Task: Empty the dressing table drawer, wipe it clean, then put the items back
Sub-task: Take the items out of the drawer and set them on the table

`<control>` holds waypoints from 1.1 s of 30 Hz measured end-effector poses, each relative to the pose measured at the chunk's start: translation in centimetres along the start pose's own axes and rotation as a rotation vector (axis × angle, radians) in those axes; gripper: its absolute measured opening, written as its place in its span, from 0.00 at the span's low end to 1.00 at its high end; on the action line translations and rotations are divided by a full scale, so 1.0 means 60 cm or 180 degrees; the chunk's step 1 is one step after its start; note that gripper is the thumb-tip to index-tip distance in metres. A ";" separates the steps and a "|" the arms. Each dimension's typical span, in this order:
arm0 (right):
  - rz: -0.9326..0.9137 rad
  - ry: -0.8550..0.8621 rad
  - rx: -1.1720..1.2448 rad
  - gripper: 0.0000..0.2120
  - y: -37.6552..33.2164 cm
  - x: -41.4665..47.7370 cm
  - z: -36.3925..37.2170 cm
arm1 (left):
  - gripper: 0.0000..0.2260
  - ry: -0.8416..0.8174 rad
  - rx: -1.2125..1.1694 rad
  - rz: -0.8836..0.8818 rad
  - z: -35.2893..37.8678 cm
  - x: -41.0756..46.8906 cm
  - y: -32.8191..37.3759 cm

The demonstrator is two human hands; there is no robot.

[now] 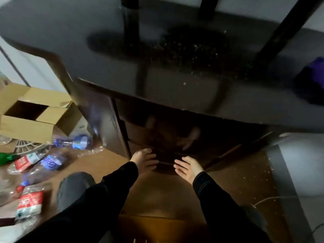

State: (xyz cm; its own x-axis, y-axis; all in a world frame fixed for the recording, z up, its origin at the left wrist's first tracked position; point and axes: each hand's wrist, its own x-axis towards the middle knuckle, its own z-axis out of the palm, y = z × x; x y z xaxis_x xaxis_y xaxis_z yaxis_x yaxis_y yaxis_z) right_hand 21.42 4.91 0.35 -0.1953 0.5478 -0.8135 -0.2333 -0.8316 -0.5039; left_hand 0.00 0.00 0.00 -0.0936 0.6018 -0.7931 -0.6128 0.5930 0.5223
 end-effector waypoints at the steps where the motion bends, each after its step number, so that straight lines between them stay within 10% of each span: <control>1: -0.0029 -0.0015 0.0105 0.12 0.008 0.012 -0.001 | 0.15 -0.0036 -0.0024 0.0032 -0.005 0.007 -0.008; 19: -0.0730 -0.0325 0.1315 0.28 0.016 -0.024 -0.023 | 0.26 -0.0416 -0.0930 0.0559 -0.059 -0.041 -0.053; 33: -0.0538 -0.0257 0.2401 0.21 0.021 0.016 -0.016 | 0.36 -0.0661 -0.1798 0.0595 -0.025 0.035 -0.012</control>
State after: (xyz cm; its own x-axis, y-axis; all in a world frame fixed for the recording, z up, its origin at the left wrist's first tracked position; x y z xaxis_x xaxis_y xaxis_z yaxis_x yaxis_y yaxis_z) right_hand 21.88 4.31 -1.35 -0.1615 0.6906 -0.7050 -0.8457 -0.4650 -0.2619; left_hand -0.94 0.04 -2.53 -0.1196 0.7930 -0.5974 -0.9261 0.1278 0.3551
